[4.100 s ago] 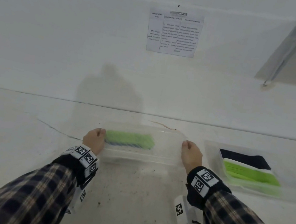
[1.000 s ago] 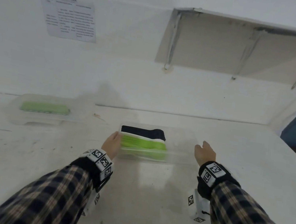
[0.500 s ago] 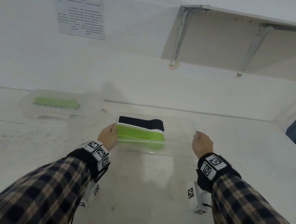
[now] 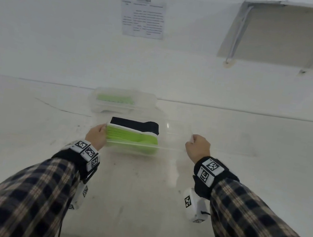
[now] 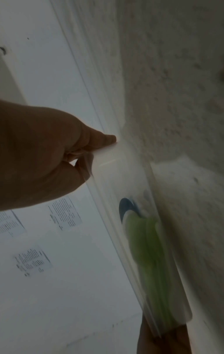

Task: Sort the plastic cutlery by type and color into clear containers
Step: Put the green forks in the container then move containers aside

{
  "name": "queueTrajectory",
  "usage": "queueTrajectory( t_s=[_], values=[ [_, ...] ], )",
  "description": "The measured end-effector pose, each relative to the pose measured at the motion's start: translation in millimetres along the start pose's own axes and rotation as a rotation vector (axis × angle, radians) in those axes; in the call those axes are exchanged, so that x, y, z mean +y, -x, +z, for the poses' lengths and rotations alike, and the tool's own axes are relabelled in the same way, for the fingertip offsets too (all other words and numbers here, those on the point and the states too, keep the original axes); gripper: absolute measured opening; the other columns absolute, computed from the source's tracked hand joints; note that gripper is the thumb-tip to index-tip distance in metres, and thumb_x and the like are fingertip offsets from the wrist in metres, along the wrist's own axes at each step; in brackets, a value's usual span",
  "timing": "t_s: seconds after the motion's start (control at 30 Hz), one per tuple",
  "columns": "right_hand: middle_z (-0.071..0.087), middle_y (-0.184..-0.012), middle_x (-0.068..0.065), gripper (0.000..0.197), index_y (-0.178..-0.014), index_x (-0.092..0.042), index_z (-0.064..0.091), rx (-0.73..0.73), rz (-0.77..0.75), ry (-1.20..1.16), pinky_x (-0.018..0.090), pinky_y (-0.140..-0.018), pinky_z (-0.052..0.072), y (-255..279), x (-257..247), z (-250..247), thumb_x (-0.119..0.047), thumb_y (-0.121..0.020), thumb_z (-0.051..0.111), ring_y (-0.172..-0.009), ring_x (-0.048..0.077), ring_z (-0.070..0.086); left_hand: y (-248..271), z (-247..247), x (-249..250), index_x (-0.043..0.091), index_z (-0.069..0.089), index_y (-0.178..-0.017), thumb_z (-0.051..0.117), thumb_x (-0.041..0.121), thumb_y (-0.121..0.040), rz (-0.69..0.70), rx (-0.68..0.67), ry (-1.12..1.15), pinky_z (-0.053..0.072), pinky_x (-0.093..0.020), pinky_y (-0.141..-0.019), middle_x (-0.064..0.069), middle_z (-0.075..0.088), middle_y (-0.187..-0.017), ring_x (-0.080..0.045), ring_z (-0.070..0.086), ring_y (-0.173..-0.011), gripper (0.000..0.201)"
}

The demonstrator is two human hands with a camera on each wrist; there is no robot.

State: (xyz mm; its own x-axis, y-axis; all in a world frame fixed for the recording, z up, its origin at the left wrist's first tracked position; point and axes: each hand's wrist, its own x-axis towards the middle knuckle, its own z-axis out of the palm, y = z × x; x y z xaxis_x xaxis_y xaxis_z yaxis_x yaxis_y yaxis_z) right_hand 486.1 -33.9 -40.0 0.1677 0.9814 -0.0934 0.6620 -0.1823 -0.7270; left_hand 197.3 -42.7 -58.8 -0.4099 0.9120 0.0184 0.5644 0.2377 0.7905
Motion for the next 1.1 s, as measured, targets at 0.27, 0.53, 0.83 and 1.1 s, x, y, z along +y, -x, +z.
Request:
queueTrajectory(
  t_s=[0.27,0.53,0.83,1.1],
  values=[
    [0.058,-0.109,0.016,0.027,-0.113,0.007,0.053,-0.013,0.037,0.008,0.022,-0.069,0.036,23.0,-12.3,43.0,-0.006,-0.090,0.048,-0.094,0.027,0.055,-5.6,-24.3,-44.5,-0.003,0.056,-0.126,0.031,0.017,-0.103,-0.100,-0.028,0.025,0.041,-0.045,-0.098,-0.025,0.057,-0.124,-0.041,0.052,-0.114,0.040],
    [0.052,-0.128,0.015,0.042,-0.131,0.001,0.044,-0.020,0.051,-0.047,0.022,-0.080,0.038,28.4,-9.2,43.3,-0.013,-0.092,0.048,-0.113,0.026,0.053,-7.9,-25.0,-39.7,-0.008,0.052,-0.125,0.030,0.008,-0.101,-0.250,-0.038,0.048,0.037,-0.038,-0.098,-0.026,0.054,-0.128,-0.037,0.050,-0.118,0.036],
    [0.055,-0.129,0.009,0.041,-0.129,-0.006,0.053,0.061,0.078,-0.153,0.022,-0.085,0.034,-11.1,20.8,-22.3,-0.028,-0.094,0.044,-0.117,0.024,0.051,-6.0,33.4,80.0,0.005,0.039,-0.141,0.030,0.024,-0.100,0.033,0.056,-0.215,0.021,-0.038,-0.113,-0.013,0.035,-0.150,-0.029,0.033,-0.136,0.046],
    [0.044,-0.144,0.007,0.046,-0.139,-0.007,0.043,0.110,0.131,-0.058,0.025,-0.105,0.030,-66.6,87.3,-118.1,-0.024,-0.096,0.042,-0.132,0.023,0.040,14.2,168.6,193.7,-0.006,0.049,-0.126,0.027,0.017,-0.101,0.110,-0.248,-0.140,0.033,-0.032,-0.097,-0.022,0.048,-0.136,-0.035,0.044,-0.123,0.041]
  ],
)
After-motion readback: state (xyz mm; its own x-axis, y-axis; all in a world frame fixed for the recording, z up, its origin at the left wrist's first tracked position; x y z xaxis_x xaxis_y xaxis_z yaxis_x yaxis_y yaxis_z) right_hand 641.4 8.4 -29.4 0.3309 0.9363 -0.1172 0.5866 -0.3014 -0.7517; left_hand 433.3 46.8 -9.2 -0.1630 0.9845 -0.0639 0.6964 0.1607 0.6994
